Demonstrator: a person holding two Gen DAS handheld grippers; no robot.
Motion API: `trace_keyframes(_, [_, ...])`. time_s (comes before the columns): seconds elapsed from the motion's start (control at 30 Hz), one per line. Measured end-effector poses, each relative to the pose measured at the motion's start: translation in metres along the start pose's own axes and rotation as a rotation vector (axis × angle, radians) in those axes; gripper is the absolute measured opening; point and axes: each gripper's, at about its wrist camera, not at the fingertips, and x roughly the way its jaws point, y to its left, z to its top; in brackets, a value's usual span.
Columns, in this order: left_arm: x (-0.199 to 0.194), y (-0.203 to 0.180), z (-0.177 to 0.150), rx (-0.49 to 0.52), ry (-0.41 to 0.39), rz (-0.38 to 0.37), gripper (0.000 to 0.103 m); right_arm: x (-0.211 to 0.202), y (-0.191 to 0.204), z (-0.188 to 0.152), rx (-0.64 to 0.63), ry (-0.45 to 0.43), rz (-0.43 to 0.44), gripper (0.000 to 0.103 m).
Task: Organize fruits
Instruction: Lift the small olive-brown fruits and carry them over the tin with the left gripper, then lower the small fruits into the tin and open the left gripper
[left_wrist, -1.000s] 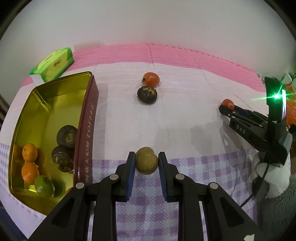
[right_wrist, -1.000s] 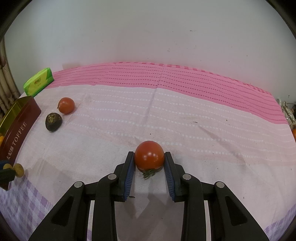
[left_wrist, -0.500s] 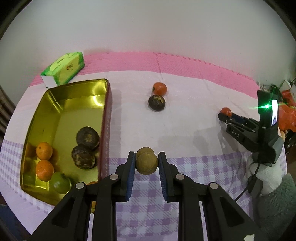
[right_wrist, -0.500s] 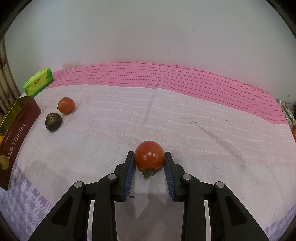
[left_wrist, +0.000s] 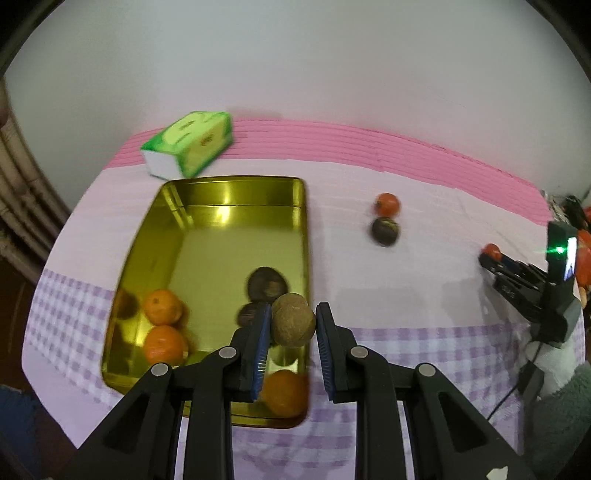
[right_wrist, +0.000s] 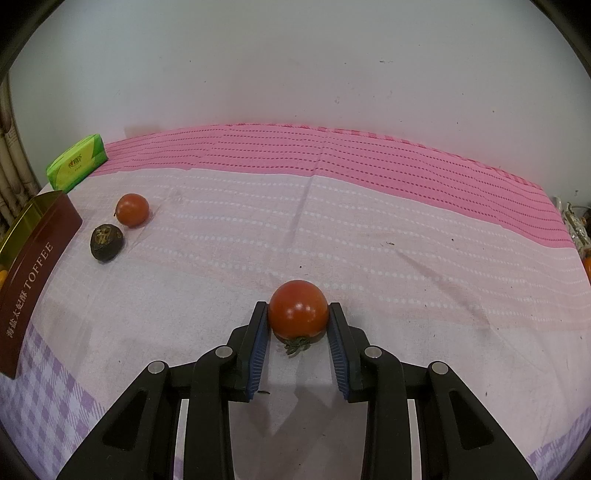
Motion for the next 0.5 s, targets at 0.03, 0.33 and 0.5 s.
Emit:
trace_keyframes(0.03, [0.000, 0.004, -0.001, -0.007, 0.000, 0.005, 0.021, 0.000, 0.000, 0.000, 0.000, 0.000, 0.000, 0.033])
trace_keyframes(0.33, [0.007, 0.036, -0.005, -0.036, 0.015, 0.056, 0.021, 0.000, 0.000, 0.000, 0.000, 0.000, -0.001, 0.033])
trace_keyframes(0.5, [0.013, 0.053, -0.006, -0.055, 0.030, 0.072, 0.021, 0.000, 0.001, 0.000, 0.000, 0.000, -0.002, 0.033])
